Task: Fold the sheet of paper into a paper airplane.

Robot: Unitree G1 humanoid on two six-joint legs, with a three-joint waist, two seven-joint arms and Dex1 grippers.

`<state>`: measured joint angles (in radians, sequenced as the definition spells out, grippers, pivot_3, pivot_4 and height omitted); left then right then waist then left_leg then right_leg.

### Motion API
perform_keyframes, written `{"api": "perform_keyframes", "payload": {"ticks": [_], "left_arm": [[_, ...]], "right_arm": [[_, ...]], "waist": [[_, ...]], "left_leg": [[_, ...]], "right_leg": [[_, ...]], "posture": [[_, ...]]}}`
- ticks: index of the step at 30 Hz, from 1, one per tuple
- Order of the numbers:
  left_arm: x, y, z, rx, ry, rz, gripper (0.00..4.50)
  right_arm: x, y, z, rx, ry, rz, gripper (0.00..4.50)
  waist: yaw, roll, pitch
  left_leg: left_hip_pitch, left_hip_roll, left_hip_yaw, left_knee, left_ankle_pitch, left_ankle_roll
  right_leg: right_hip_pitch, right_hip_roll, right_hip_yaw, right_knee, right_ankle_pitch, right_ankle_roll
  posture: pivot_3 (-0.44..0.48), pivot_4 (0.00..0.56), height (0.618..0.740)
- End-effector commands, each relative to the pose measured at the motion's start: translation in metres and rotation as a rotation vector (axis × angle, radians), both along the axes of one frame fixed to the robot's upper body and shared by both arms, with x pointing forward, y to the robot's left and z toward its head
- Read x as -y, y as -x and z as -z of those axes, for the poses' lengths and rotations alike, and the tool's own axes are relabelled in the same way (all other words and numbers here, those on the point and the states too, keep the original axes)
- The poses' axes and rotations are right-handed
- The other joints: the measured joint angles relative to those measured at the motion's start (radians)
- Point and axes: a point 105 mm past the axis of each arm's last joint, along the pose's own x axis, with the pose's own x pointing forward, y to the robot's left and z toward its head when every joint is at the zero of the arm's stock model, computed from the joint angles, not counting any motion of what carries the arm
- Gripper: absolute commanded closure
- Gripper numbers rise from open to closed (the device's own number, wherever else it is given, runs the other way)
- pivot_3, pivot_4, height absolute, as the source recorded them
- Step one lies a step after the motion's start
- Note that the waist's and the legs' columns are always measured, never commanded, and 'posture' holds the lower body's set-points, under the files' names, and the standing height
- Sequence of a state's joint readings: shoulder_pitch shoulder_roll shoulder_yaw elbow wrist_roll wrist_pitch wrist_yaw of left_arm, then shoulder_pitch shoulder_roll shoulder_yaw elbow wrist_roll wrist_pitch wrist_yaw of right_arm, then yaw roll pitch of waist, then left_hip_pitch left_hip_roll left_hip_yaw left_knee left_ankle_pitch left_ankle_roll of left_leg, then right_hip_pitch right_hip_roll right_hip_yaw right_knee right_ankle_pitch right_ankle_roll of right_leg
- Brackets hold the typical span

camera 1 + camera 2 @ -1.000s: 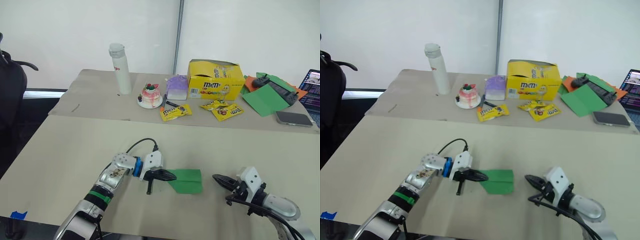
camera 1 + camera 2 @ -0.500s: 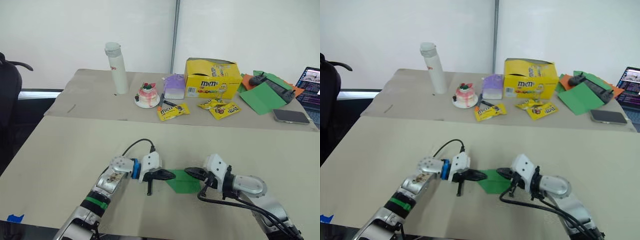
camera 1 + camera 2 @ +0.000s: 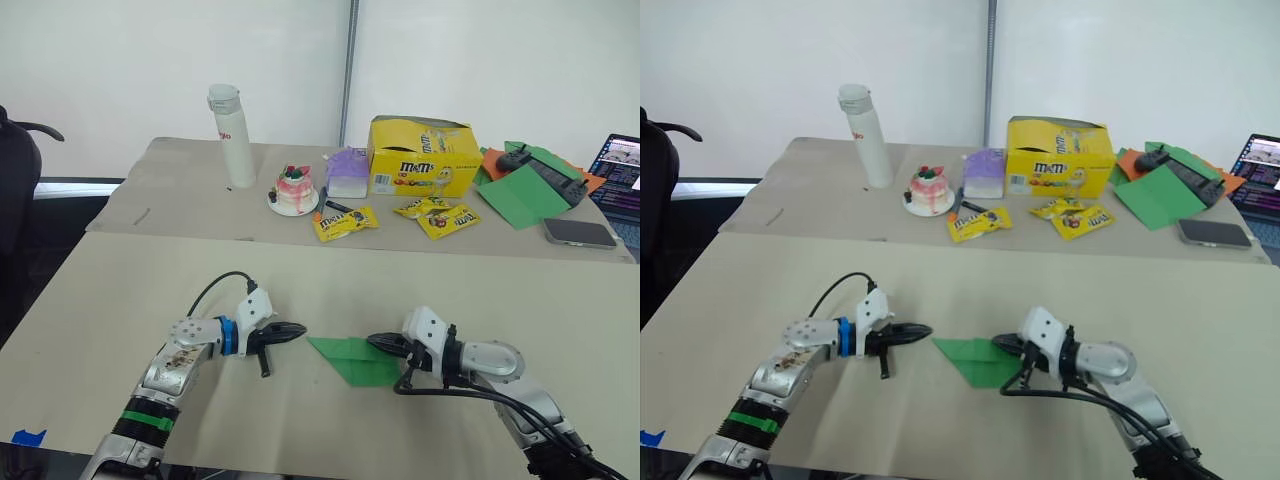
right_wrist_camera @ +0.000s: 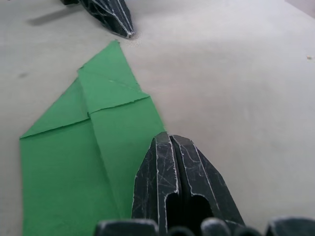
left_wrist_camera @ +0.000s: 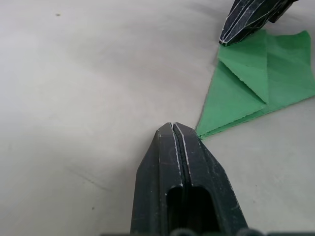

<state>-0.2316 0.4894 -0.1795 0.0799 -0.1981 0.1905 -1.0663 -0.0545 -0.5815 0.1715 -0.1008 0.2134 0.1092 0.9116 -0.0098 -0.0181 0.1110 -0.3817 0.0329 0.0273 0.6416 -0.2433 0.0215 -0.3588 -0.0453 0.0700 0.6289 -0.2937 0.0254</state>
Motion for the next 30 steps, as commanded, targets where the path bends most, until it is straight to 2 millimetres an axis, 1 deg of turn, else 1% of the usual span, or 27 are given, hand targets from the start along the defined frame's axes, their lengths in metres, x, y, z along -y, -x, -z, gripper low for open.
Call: {"api": "perform_keyframes", "payload": {"ticks": [1, 4, 5, 6, 7, 9, 10, 11, 13, 15, 18, 20, 21, 25, 27, 29, 30], "left_arm": [[0.01, 0.001, -0.023, 0.063, 0.022, 0.041, 4.5], [0.012, 0.001, -0.032, 0.1, 0.01, 0.055, 4.5], [0.012, 0.001, -0.035, 0.106, 0.003, 0.063, 4.5], [0.011, 0.002, -0.036, 0.109, -0.003, 0.07, 4.5], [0.011, 0.004, -0.037, 0.111, -0.007, 0.075, 4.5], [0.011, 0.006, -0.04, 0.111, -0.006, 0.08, 4.5], [0.011, 0.008, -0.041, 0.109, -0.004, 0.081, 4.5], [0.011, 0.009, -0.042, 0.111, -0.006, 0.084, 4.5], [0.011, 0.013, -0.042, 0.109, -0.01, 0.088, 4.5], [0.01, 0.018, -0.041, 0.097, -0.013, 0.091, 4.5], [0.009, 0.025, -0.039, 0.059, 0.006, 0.08, 4.5], [0.007, 0.029, -0.039, 0.038, 0.026, 0.072, 3.95], [0.007, 0.03, -0.039, 0.03, 0.033, 0.072, 3.71], [0.003, 0.036, -0.039, 0.007, 0.051, 0.062, 2.34], [0.001, 0.037, -0.038, -0.011, 0.044, 0.045, 1.62], [-0.001, 0.042, -0.034, -0.053, 0.039, 0.047, 1.01], [-0.001, 0.045, -0.033, -0.067, 0.039, 0.05, 1.01]], "right_arm": [[0.022, -0.01, -0.037, 0.047, -0.091, 0.065, 4.46], [0.035, -0.006, -0.047, 0.029, -0.095, 0.061, 4.46], [0.037, -0.004, -0.051, 0.018, -0.1, 0.051, 3.87], [0.038, -0.002, -0.053, 0.014, -0.093, 0.032, 3.49], [0.037, 0.001, -0.055, 0.014, -0.078, 0.012, 3.27], [0.036, 0.004, -0.055, 0.017, -0.051, -0.02, 2.5], [0.036, 0.005, -0.055, 0.016, -0.045, -0.028, 2.21], [0.035, 0.005, -0.055, 0.01, -0.044, -0.032, 1.83], [0.037, 0.003, -0.054, -0.04, -0.074, 0.0, 1.13], [0.041, 0.002, -0.046, -0.152, -0.133, 0.043, 0.5], [0.046, 0.005, -0.034, -0.306, -0.211, 0.082, 0.5], [0.048, 0.007, -0.028, -0.369, -0.232, 0.091, 0.47], [0.048, 0.008, -0.026, -0.387, -0.242, 0.093, 0.47], [0.043, 0.007, -0.025, -0.43, -0.282, 0.084, 0.47], [0.04, 0.005, -0.024, -0.441, -0.294, 0.08, 0.47], [0.037, 0.007, -0.02, -0.469, -0.299, 0.066, 0.47], [0.036, 0.008, -0.018, -0.481, -0.297, 0.057, 0.47]], "waist": [[0.0, 0.001, 0.001], [-0.001, 0.001, 0.001], [-0.002, 0.001, 0.001], [-0.002, 0.001, 0.001], [-0.003, 0.001, 0.001], [-0.005, 0.002, 0.001], [-0.005, 0.002, 0.001], [-0.004, 0.002, 0.002], [-0.004, 0.002, 0.002], [-0.004, 0.002, 0.002], [-0.004, 0.002, 0.002], [-0.002, 0.002, 0.003], [-0.001, 0.002, 0.003], [-0.002, 0.003, 0.004], [-0.003, 0.003, 0.004], [-0.003, 0.003, 0.004], [-0.003, 0.003, 0.004]], "left_leg": [[-0.002, 0.0, 0.0, 0.0, 0.0, 0.0], [-0.002, 0.0, 0.0, 0.0, 0.0, 0.0], [-0.002, 0.0, 0.0, 0.0, 0.0, 0.0], [-0.002, 0.001, -0.001, 0.0, 0.0, 0.0], [-0.002, 0.001, -0.001, -0.001, 0.0, 0.0], [-0.002, 0.001, 0.0, -0.001, 0.0, 0.0], [-0.002, 0.001, 0.0, -0.001, 0.0, 0.0], [-0.002, 0.001, 0.0, -0.001, 0.0, 0.0], [-0.002, 0.001, 0.0, -0.001, 0.0, 0.0], [-0.002, 0.001, 0.0, -0.001, 0.0, 0.0], [-0.002, 0.001, 0.0, -0.001, 0.0, 0.0], [-0.002, 0.001, 0.0, -0.001, 0.0, 0.0], [-0.002, 0.001, -0.001, -0.001, 0.0, 0.0], [-0.003, 0.001, 0.0, -0.001, 0.0, 0.0], [-0.003, 0.001, 0.0, -0.001, 0.0, 0.0], [-0.003, 0.0, 0.0, -0.001, 0.0, 0.0], [-0.003, 0.0, 0.0, -0.001, 0.0, 0.0]], "right_leg": [[-0.001, 0.0, 0.0, 0.0, 0.0, 0.0], [-0.002, -0.001, 0.0, 0.0, 0.0, 0.0], [-0.002, -0.001, 0.0, -0.001, 0.0, 0.0], [-0.002, -0.001, 0.0, -0.001, 0.0, 0.0], [-0.002, 0.0, 0.0, -0.001, 0.0, 0.0], [-0.002, 0.0, 0.0, -0.001, 0.0, 0.0], [-0.002, 0.0, 0.0, -0.001, 0.0, 0.0], [-0.002, 0.0, 0.0, -0.001, 0.0, 0.0], [-0.002, 0.0, 0.0, -0.001, 0.0, 0.0], [-0.002, -0.001, 0.0, -0.001, 0.0, 0.0], [-0.002, -0.001, 0.001, -0.001, 0.0, 0.0], [-0.002, -0.004, 0.001, -0.001, 0.0, 0.0], [-0.002, -0.009, -0.001, -0.001, 0.0, -0.001], [-0.002, -0.013, -0.002, -0.001, 0.0, 0.0], [-0.002, -0.013, -0.002, -0.001, 0.0, 0.0], [-0.002, -0.013, -0.002, -0.002, 0.0, 0.0], [-0.002, -0.013, -0.002, -0.002, 0.0, 0.0]], "posture": [[0.0, 0.15, 0.74], [0.0, 0.15, 0.74], [0.0, 0.15, 0.74], [0.0, 0.15, 0.74], [0.0, 0.15, 0.74], [0.0, 0.15, 0.74], [0.0, 0.15, 0.74], [0.0, 0.15, 0.74], [0.0, 0.15, 0.74], [0.0, 0.15, 0.74], [0.0, 0.15, 0.74], [0.0, 0.15, 0.74], [0.0, 0.15, 0.74], [0.0, 0.15, 0.74], [0.0, 0.15, 0.74], [0.0, 0.15, 0.74], [0.0, 0.15, 0.74]]}}
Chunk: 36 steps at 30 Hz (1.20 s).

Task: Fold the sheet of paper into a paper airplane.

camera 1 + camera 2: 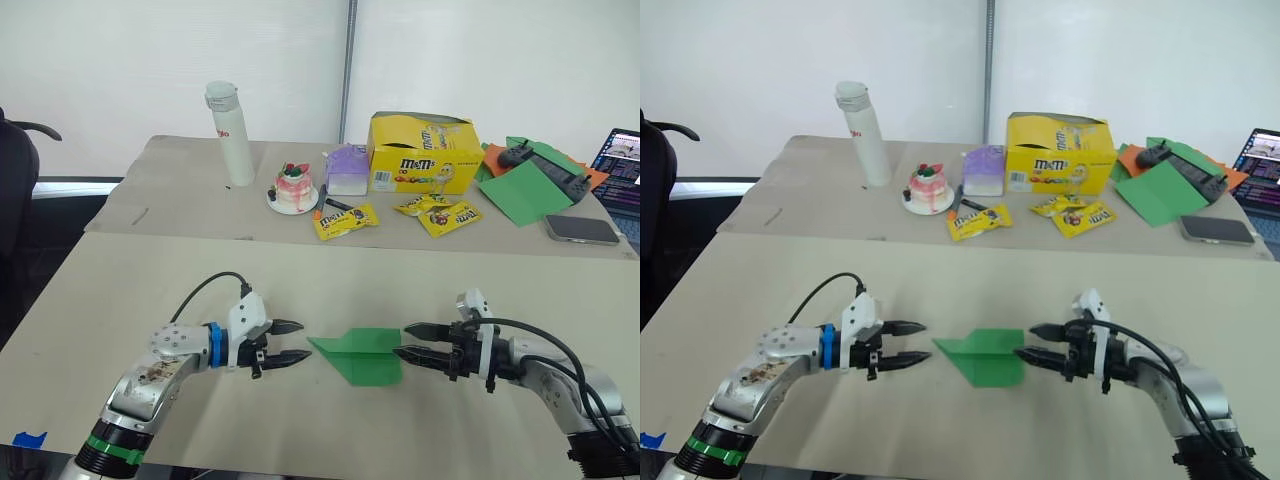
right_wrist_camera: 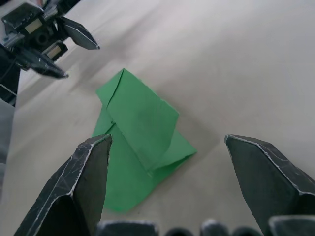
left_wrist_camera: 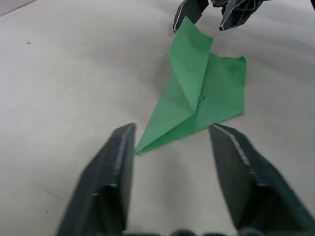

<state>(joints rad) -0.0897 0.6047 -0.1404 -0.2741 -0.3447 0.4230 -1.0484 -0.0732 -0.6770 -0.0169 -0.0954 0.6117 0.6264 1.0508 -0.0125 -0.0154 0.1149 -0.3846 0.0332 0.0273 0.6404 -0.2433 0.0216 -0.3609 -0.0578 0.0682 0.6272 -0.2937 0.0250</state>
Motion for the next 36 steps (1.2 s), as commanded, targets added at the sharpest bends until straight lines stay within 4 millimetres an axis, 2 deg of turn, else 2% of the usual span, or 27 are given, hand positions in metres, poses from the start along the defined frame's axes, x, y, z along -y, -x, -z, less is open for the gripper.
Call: {"api": "perform_keyframes", "payload": {"ticks": [1, 6, 12, 16, 19, 25, 27, 31, 34, 36], "left_arm": [[0.0, 0.008, -0.005, -0.014, 0.008, 0.015, 0.98], [-0.003, 0.01, -0.001, -0.023, 0.002, -0.01, 0.96], [-0.012, 0.019, 0.017, -0.096, -0.002, -0.047, 0.96], [-0.013, 0.02, 0.017, -0.111, 0.02, -0.069, 0.96], [-0.014, 0.019, 0.018, -0.113, 0.025, -0.079, 0.96], [-0.015, 0.019, 0.021, -0.123, 0.029, -0.088, 0.96], [-0.015, 0.019, 0.022, -0.122, 0.026, -0.086, 0.96], [-0.015, 0.017, 0.023, -0.12, 0.024, -0.082, 0.96], [-0.015, 0.016, 0.023, -0.119, 0.024, -0.079, 0.96], [-0.015, 0.016, 0.024, -0.119, 0.024, -0.077, 0.96]], "right_arm": [[-0.005, 0.002, -0.002, -0.019, -0.035, -0.04, 0.71], [-0.015, 0.008, 0.005, -0.043, -0.058, -0.097, 2.32], [-0.024, 0.011, 0.003, -0.041, -0.069, -0.153, 4.45], [-0.028, 0.009, -0.005, -0.001, -0.075, -0.174, 4.45], [-0.03, -0.001, -0.018, 0.057, -0.098, -0.157, 4.45], [-0.045, -0.031, -0.062, 0.313, -0.071, -0.133, 4.45], [-0.054, -0.034, -0.072, 0.425, -0.023, -0.159, 4.45], [-0.065, -0.049, -0.098, 0.82, 0.116, -0.151, 4.45], [-0.07, -0.044, -0.094, 1.104, 0.278, -0.26, 4.45], [-0.072, -0.044, -0.095, 1.255, 0.323, -0.261, 4.45]], "waist": [[0.0, 0.0, 0.0], [0.001, 0.0, 0.0], [-0.005, 0.0, 0.001], [-0.002, -0.001, 0.001], [-0.002, -0.001, 0.001], [-0.003, 0.001, 0.001], [-0.002, 0.001, 0.001], [0.0, 0.002, 0.0], [0.0, 0.002, 0.0], [-0.001, 0.002, 0.0]], "left_leg": [[0.0, 0.0, 0.0, 0.0, 0.0, 0.0], [0.0, -0.001, 0.0, 0.0, 0.0, 0.0], [0.001, 0.0, 0.0, 0.0, 0.0, 0.0], [0.001, 0.0, 0.0, 0.0, 0.0, 0.0], [-0.001, 0.0, 0.0, 0.0, 0.0, 0.0], [-0.004, 0.0, 0.0, -0.002, 0.0, 0.0], [-0.004, 0.0, 0.0, -0.003, 0.0, 0.0], [-0.003, 0.0, 0.0, -0.006, 0.0, -0.001], [-0.003, -0.001, 0.001, -0.006, 0.001, -0.001], [-0.001, -0.001, 0.003, -0.006, 0.001, -0.001]], "right_leg": [[0.0, 0.0, 0.0, 0.0, 0.0, 0.0], [0.0, 0.0, 0.0, 0.0, 0.0, 0.0], [0.0, 0.0, 0.0, 0.0, 0.0, 0.0], [0.0, -0.001, 0.0, 0.0, 0.0, 0.0], [-0.002, -0.002, 0.0, 0.0, 0.0, 0.0], [-0.007, -0.002, 0.001, 0.001, 0.001, -0.001], [-0.007, -0.002, 0.001, 0.001, 0.001, -0.001], [-0.009, -0.002, 0.0, 0.0, 0.001, -0.001], [-0.009, -0.002, 0.0, 0.001, 0.001, -0.001], [-0.007, -0.001, -0.001, 0.0, 0.001, -0.001]], "posture": [[0.0, 0.15, 0.74], [0.0, 0.15, 0.74], [0.0, 0.15, 0.74], [0.0, 0.15, 0.74], [0.0, 0.15, 0.74], [0.0, 0.15, 0.74], [0.0, 0.15, 0.74], [0.0, 0.15, 0.74], [0.0, 0.15, 0.74], [0.0, 0.15, 0.74]]}}
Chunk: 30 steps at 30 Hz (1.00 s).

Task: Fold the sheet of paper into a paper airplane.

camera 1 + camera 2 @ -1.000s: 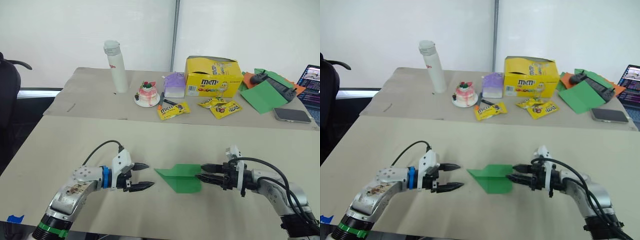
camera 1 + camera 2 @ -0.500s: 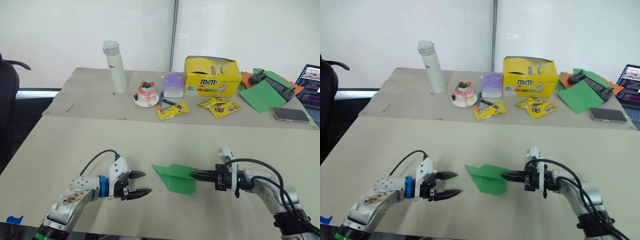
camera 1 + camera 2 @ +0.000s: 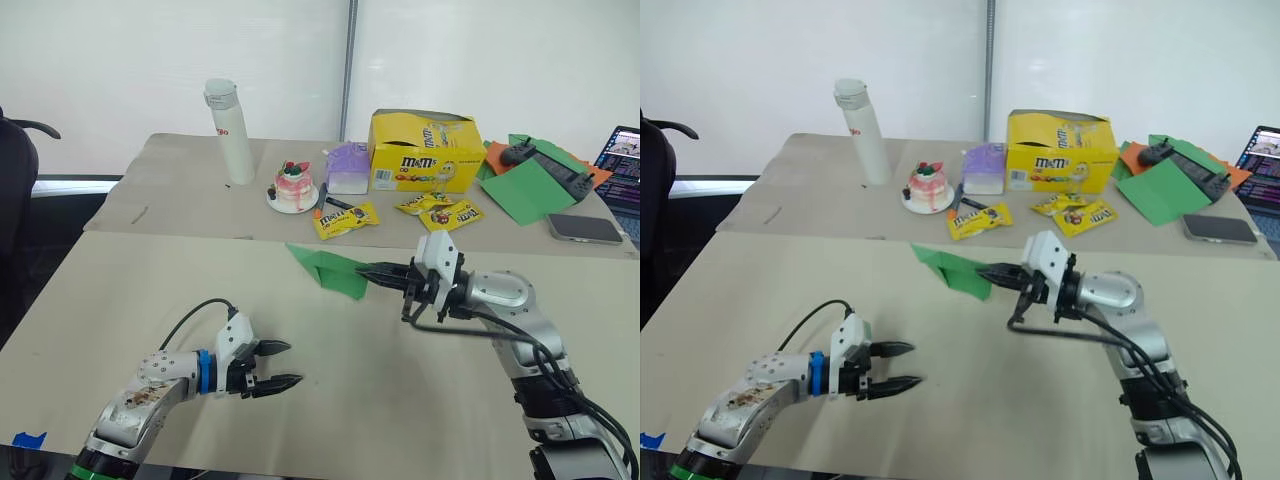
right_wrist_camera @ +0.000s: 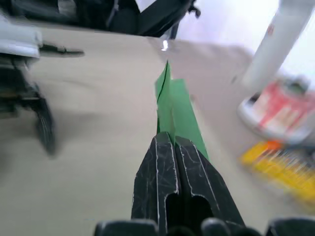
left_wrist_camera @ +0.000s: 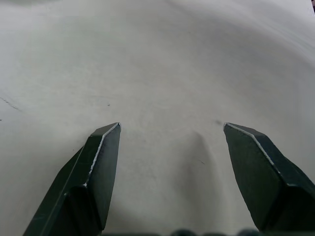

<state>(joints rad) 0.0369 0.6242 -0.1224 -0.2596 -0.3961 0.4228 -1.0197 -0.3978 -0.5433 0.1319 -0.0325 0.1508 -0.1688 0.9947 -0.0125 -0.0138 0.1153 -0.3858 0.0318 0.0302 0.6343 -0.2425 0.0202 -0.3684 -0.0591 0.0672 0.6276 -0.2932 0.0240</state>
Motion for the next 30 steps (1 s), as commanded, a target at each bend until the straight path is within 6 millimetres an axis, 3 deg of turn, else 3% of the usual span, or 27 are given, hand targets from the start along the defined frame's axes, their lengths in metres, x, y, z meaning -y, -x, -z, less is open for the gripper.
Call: {"api": "perform_keyframes", "payload": {"ticks": [1, 5, 10, 14, 19, 23, 25, 26, 30], "left_arm": [[0.0, -0.002, 0.0, 0.009, 0.0, 0.0, 0.96], [0.001, 0.001, -0.002, -0.017, 0.021, 0.015, 0.96], [0.002, 0.0, -0.003, -0.017, 0.021, 0.028, 0.96], [0.003, -0.001, -0.005, -0.014, 0.031, 0.03, 0.96], [0.008, -0.003, -0.009, 0.0, 0.065, 0.026, 0.96], [0.017, -0.01, -0.024, 0.031, 0.173, -0.005, 0.96], [0.022, -0.014, -0.032, 0.032, 0.225, -0.013, 0.96], [0.024, -0.016, -0.035, 0.031, 0.251, -0.024, 1.22], [0.034, -0.025, -0.029, 0.022, 0.229, -0.04, 2.43]], "right_arm": [[-0.003, 0.005, -0.007, 0.285, 0.067, -0.034, 4.45], [-0.002, 0.022, 0.021, 0.499, 0.261, -0.151, 4.45], [0.014, 0.037, 0.062, 0.502, 0.322, -0.192, 4.45], [0.023, 0.043, 0.07, 0.465, 0.314, -0.191, 3.22], [0.035, 0.055, 0.062, 0.45, 0.312, -0.175, 1.57], [0.056, 0.056, 0.059, 0.429, 0.353, -0.089, 0.1], [0.067, 0.051, 0.058, 0.407, 0.359, -0.026, 0.1], [0.07, 0.046, 0.054, 0.388, 0.337, 0.013, 0.08], [0.066, 0.027, 0.037, 0.312, 0.23, 0.112, 1.32]], "waist": [[-0.001, 0.0, 0.0], [-0.001, 0.0, 0.0], [-0.001, 0.0, 0.0], [-0.004, 0.0, 0.0], [-0.004, -0.001, 0.0], [0.0, -0.001, 0.001], [0.0, -0.002, 0.001], [-0.001, -0.003, 0.002], [-0.007, -0.004, 0.002]], "left_leg": [[0.001, 0.0, 0.001, 0.0, 0.0, 0.0], [0.002, -0.001, 0.003, 0.0, 0.0, 0.0], [0.003, 0.0, 0.005, 0.0, 0.0, 0.0], [0.004, 0.0, 0.006, 0.0, 0.0, 0.0], [0.007, 0.001, 0.006, 0.0, 0.0, 0.0], [0.007, 0.001, 0.005, 0.0, 0.0, 0.0], [0.008, 0.0, 0.006, 0.001, 0.0, 0.0], [0.009, 0.0, 0.006, 0.001, 0.0, 0.0], [0.014, 0.001, 0.006, 0.0, 0.0, 0.0]], "right_leg": [[0.0, 0.0, 0.0, 0.0, 0.0, 0.0], [0.0, 0.003, 0.001, 0.001, 0.0, 0.0], [0.001, 0.004, 0.002, 0.001, 0.0, 0.0], [0.002, 0.003, 0.003, 0.002, 0.0, 0.0], [0.005, 0.0, 0.003, 0.002, 0.0, 0.0], [0.006, -0.001, 0.003, 0.001, 0.0, 0.0], [0.007, -0.001, 0.003, 0.001, 0.0, 0.0], [0.008, -0.001, 0.003, 0.001, 0.0, 0.0], [0.014, 0.0, 0.003, 0.001, 0.0, 0.0]], "posture": [[0.0, 0.15, 0.74], [0.0, 0.15, 0.74], [0.0, 0.15, 0.74], [0.0, 0.15, 0.74], [0.0, 0.15, 0.74], [0.0, 0.15, 0.74], [0.0, 0.15, 0.74], [0.0, 0.15, 0.74], [0.0, 0.15, 0.74]]}}
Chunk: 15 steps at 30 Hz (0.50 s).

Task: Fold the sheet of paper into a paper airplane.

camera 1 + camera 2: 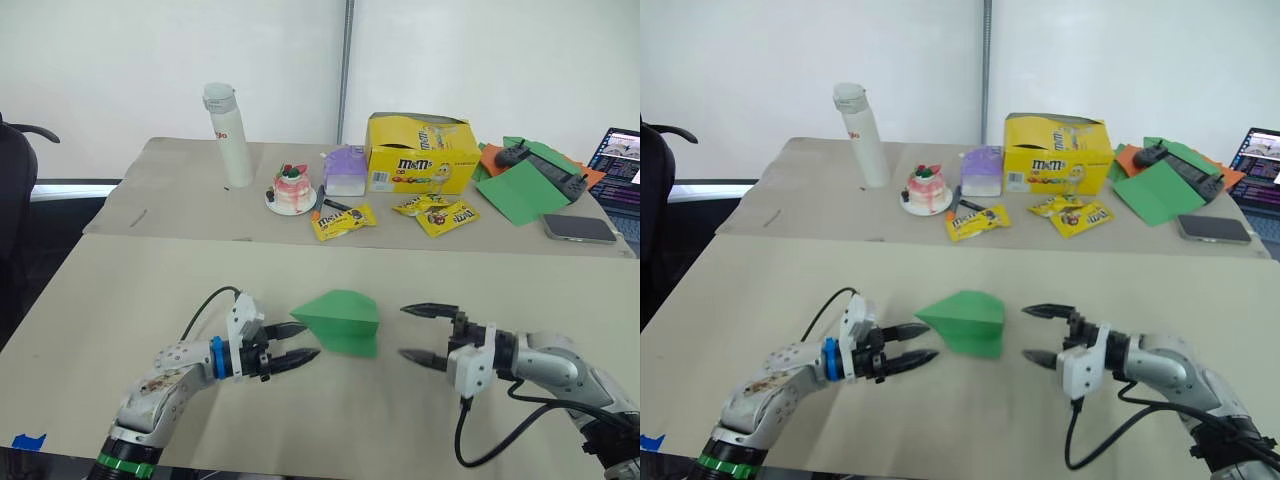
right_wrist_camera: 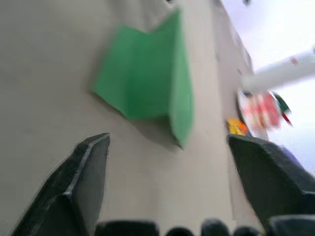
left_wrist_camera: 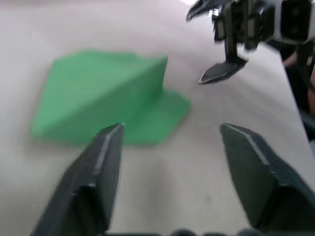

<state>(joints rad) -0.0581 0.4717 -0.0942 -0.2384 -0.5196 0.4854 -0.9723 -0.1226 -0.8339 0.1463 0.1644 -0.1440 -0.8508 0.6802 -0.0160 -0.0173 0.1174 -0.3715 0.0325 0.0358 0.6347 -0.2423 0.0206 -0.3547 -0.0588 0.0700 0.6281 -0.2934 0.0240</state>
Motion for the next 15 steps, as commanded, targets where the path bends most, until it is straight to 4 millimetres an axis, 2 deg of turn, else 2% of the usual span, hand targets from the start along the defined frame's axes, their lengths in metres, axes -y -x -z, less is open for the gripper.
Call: {"api": "perform_keyframes", "payload": {"ticks": [1, 6, 9, 12, 15], "left_arm": [[0.008, -0.006, 0.002, 0.01, -0.031, -0.003, 2.75], [0.022, -0.013, 0.02, -0.054, -0.095, -0.015, 4.42], [0.029, -0.015, 0.028, -0.092, -0.126, -0.013, 4.5], [0.033, -0.01, 0.036, -0.13, -0.157, 0.0, 4.5], [0.034, -0.004, 0.039, -0.158, -0.171, 0.009, 4.5]], "right_arm": [[-0.007, -0.019, -0.029, 0.002, -0.137, 0.064, 1.63], [-0.027, -0.043, -0.034, -0.106, -0.213, 0.129, 3.37], [-0.04, -0.047, -0.03, -0.182, -0.22, 0.13, 4.36], [-0.049, -0.04, -0.017, -0.259, -0.187, 0.101, 4.45], [-0.05, -0.031, -0.005, -0.315, -0.152, 0.092, 4.45]], "waist": [[-0.005, 0.0, 0.0], [-0.002, 0.0, 0.001], [0.004, 0.0, 0.001], [0.008, 0.0, 0.0], [0.007, 0.0, 0.0]], "left_leg": [[0.0, 0.0, 0.0, 0.0, 0.0, 0.0], [0.0, -0.001, 0.0, 0.0, 0.0, 0.0], [-0.001, -0.001, -0.001, 0.0, 0.0, 0.0], [-0.002, -0.001, -0.001, 0.0, 0.0, 0.0], [-0.002, -0.002, -0.001, 0.0, 0.0, 0.0]], "right_leg": [[0.0, 0.001, 0.0, 0.0, 0.0, 0.0], [0.0, 0.005, 0.0, 0.0, 0.0, 0.0], [0.0, 0.006, 0.0, 0.0, 0.0, 0.0], [-0.001, 0.005, -0.001, 0.0, 0.0, 0.001], [-0.001, 0.003, -0.001, -0.001, 0.0, 0.001]], "posture": [[0.0, 0.15, 0.74], [0.0, 0.15, 0.74], [0.0, 0.15, 0.74], [0.0, 0.15, 0.74], [0.0, 0.15, 0.74]]}}
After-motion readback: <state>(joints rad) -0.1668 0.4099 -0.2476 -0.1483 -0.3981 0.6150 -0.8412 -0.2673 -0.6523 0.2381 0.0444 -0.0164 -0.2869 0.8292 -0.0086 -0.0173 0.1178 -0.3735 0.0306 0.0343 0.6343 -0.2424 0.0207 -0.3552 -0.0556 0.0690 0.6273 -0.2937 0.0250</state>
